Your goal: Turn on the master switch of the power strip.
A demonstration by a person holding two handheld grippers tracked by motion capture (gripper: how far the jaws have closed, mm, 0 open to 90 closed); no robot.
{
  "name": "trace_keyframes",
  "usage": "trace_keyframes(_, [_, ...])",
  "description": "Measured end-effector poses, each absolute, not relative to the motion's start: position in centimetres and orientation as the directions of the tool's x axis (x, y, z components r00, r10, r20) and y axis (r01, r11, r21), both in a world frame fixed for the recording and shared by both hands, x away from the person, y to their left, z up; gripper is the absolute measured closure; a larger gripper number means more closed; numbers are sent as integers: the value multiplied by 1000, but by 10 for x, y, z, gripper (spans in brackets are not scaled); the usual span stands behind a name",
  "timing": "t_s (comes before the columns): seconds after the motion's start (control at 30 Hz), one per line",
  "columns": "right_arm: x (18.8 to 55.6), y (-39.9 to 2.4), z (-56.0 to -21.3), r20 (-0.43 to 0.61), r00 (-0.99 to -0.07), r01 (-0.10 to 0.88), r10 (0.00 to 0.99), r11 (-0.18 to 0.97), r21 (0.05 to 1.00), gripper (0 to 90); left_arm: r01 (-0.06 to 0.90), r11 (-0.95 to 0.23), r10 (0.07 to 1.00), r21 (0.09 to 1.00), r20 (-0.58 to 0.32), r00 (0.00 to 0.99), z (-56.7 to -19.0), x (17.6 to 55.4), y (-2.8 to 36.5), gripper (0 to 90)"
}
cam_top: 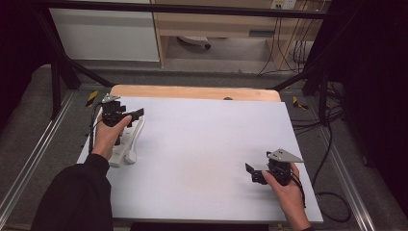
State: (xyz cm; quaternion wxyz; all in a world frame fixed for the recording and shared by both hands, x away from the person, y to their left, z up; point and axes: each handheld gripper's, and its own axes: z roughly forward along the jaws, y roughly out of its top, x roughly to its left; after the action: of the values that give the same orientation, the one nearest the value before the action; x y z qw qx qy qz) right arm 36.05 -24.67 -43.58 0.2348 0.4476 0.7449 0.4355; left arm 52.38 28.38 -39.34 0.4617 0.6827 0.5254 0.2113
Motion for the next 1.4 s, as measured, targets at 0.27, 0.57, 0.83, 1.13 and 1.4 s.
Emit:
trace_keyframes(0.27, [361,-247,-436,40,-489,462,872,219,859,40,516,-43,901,855,-190,390,-390,511,279,119])
trace_keyframes(0.57, [361,-247,-436,43,-488,463,872,216,859,40,510,-53,888,858,-193,418,-387,494,276,116])
trace_keyframes(0.83, [361,-246,-436,44,-488,462,872,216,860,40,504,-61,878,862,-193,437,-386,477,273,111])
trace_keyframes(1.13, [361,-246,-436,46,-489,463,871,215,860,40,494,-79,870,866,-182,459,-388,456,271,108])
trace_keyframes(1.4, [361,-246,-436,43,-492,463,869,220,859,39,486,-63,869,872,-192,456,-389,440,276,87])
